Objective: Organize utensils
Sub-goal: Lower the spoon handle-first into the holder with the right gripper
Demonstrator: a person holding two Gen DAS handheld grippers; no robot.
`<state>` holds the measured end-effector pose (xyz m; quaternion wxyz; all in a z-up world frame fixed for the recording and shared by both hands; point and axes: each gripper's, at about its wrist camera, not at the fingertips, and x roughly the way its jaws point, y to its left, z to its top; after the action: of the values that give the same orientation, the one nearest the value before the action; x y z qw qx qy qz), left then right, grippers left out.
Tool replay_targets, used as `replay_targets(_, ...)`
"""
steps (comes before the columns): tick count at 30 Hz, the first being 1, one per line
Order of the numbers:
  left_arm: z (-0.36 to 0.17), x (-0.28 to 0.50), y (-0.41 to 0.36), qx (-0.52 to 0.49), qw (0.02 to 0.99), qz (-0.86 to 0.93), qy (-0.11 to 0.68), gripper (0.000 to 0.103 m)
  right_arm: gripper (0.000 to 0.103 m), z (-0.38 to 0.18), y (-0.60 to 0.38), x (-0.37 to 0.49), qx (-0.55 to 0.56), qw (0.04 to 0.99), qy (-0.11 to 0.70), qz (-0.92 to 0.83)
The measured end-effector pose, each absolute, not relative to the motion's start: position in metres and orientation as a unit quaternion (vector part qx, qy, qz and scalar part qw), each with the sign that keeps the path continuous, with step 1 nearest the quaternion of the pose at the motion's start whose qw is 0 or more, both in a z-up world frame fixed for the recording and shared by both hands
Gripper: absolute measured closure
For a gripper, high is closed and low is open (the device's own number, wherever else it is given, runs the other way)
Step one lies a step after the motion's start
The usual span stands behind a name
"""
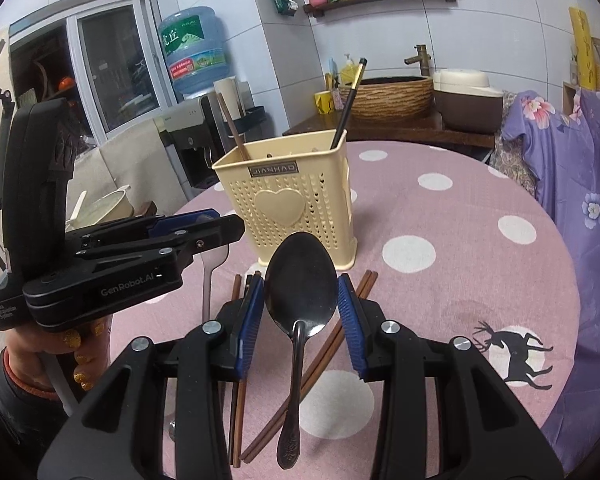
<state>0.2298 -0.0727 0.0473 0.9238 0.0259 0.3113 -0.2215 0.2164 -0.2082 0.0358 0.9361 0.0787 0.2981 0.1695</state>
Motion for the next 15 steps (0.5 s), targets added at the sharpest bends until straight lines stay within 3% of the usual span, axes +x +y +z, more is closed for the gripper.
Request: replay_targets(15,0.062,0.232,-0.053,-0.017,0.924,-0.227,0.306,0.07,0.065,0.046,-0.208,0.224,0.089,0.938,0.284,0.177)
